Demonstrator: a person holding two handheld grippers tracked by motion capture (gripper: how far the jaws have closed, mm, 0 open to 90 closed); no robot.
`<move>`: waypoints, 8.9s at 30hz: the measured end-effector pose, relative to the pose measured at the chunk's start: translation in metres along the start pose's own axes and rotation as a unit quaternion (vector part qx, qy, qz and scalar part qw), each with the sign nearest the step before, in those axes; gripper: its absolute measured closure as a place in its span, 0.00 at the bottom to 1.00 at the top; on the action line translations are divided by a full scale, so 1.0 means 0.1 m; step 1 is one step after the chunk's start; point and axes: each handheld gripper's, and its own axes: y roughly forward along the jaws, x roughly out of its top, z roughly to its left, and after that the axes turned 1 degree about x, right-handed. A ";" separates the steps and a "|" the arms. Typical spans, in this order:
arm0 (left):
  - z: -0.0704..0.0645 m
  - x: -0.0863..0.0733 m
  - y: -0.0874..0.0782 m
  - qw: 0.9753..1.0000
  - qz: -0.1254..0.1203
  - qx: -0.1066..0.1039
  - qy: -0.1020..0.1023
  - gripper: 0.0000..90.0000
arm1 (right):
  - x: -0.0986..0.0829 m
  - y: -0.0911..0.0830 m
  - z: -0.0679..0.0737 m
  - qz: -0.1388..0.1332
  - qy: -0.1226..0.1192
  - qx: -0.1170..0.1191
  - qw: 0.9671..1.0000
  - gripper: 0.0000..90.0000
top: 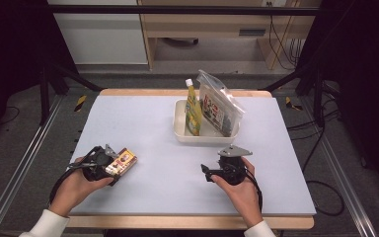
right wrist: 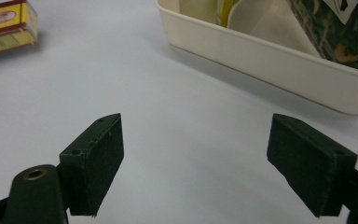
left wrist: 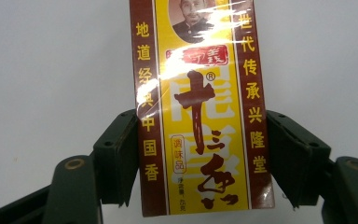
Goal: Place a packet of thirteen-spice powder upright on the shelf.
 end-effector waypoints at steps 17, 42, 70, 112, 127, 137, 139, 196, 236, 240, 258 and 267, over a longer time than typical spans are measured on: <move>-0.56 0.46 0.05 0.990 -0.120 0.001 0.070 0.35 | 0.05 0.02 0.02 -0.014 0.005 0.024 1.000 0.22; -0.74 0.44 0.03 0.972 -0.220 0.026 0.081 0.35 | 0.32 0.08 0.27 -0.033 -0.030 0.082 0.996 0.37; -0.89 0.44 -0.05 0.952 -0.290 0.025 0.095 0.35 | 0.60 0.37 0.36 -0.019 0.036 0.214 0.976 0.39; -0.29 -0.46 -0.22 0.961 -0.267 0.057 -0.048 0.11 | 0.99 -0.13 0.50 -0.079 0.033 0.067 0.994 0.75; -0.24 -0.52 -0.20 0.963 -0.254 0.066 -0.061 0.12 | 1.20 -0.19 0.49 -0.120 0.058 -0.004 0.991 0.75; -0.24 -0.52 -0.19 0.964 -0.250 0.065 -0.062 0.12 | 1.31 -0.16 0.46 -0.133 0.066 -0.033 0.988 0.75; -0.25 -0.51 -0.19 0.964 -0.250 0.065 -0.061 0.12 | 1.32 -0.15 0.45 -0.132 0.068 -0.035 0.988 0.75; -0.27 -0.50 -0.16 0.966 -0.244 0.057 -0.058 0.13 | 1.27 0.40 0.38 -0.192 0.130 -0.097 0.968 0.76; -0.31 -0.46 -0.14 0.969 -0.237 0.056 -0.045 0.13 | 1.15 0.82 0.39 -0.162 0.129 -0.116 0.971 0.74; -0.31 -0.46 -0.14 0.969 -0.237 0.057 -0.046 0.13 | 1.15 0.84 0.40 -0.160 0.122 -0.118 0.972 0.73; -0.30 -0.46 -0.15 0.969 -0.236 0.057 -0.043 0.13 | 1.14 0.84 0.40 -0.160 0.113 -0.099 0.976 0.61; -0.30 -0.46 -0.15 0.969 -0.236 0.058 -0.042 0.13 | 1.14 0.83 0.41 -0.159 0.103 -0.090 0.978 0.59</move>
